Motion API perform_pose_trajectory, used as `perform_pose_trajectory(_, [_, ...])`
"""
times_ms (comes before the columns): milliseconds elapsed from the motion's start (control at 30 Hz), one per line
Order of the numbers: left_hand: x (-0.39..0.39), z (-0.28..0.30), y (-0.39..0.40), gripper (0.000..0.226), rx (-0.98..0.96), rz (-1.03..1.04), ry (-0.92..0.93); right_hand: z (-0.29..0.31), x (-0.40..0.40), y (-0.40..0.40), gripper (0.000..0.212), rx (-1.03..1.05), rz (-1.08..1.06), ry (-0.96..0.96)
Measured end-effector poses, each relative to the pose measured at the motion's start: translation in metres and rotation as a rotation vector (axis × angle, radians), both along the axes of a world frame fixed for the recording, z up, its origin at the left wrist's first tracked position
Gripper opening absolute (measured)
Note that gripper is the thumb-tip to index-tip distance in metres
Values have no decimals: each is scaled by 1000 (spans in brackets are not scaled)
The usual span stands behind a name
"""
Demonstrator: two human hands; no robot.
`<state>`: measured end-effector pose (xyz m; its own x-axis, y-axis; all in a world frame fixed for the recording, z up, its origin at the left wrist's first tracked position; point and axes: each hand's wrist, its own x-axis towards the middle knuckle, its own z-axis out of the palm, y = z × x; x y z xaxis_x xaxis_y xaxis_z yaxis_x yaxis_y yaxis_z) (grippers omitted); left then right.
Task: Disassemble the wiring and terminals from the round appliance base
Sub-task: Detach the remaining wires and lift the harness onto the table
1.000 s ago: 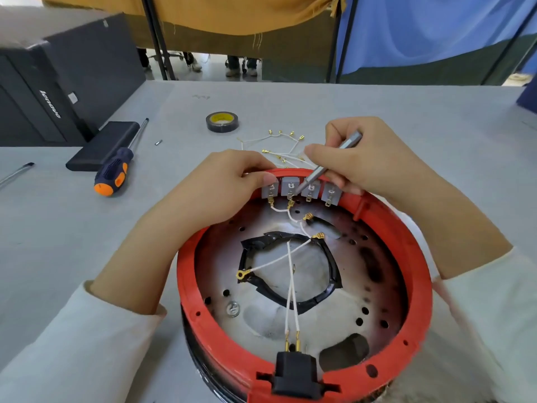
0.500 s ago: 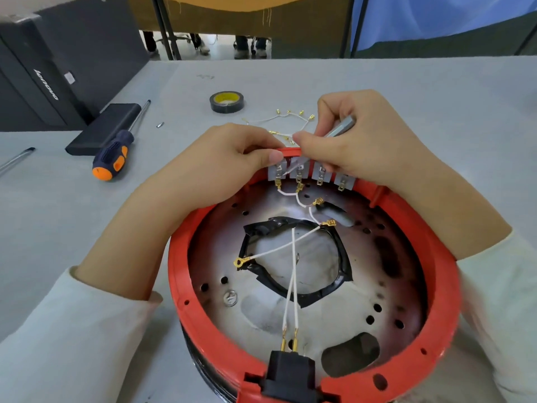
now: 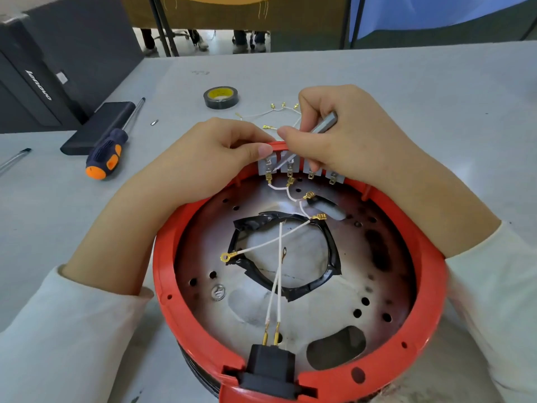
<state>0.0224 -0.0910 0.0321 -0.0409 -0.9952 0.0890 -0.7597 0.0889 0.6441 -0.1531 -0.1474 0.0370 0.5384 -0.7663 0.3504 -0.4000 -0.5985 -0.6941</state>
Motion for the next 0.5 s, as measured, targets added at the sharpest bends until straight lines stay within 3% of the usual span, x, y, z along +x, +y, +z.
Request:
perform_pose_trajectory(300, [-1, 0, 0, 20, -6, 12, -41, 11, 5, -7, 30, 296, 30, -4])
perform_pose_trajectory(500, [0, -1, 0, 20, -18, 17, -52, 10, 6, -7, 31, 324, 25, -25])
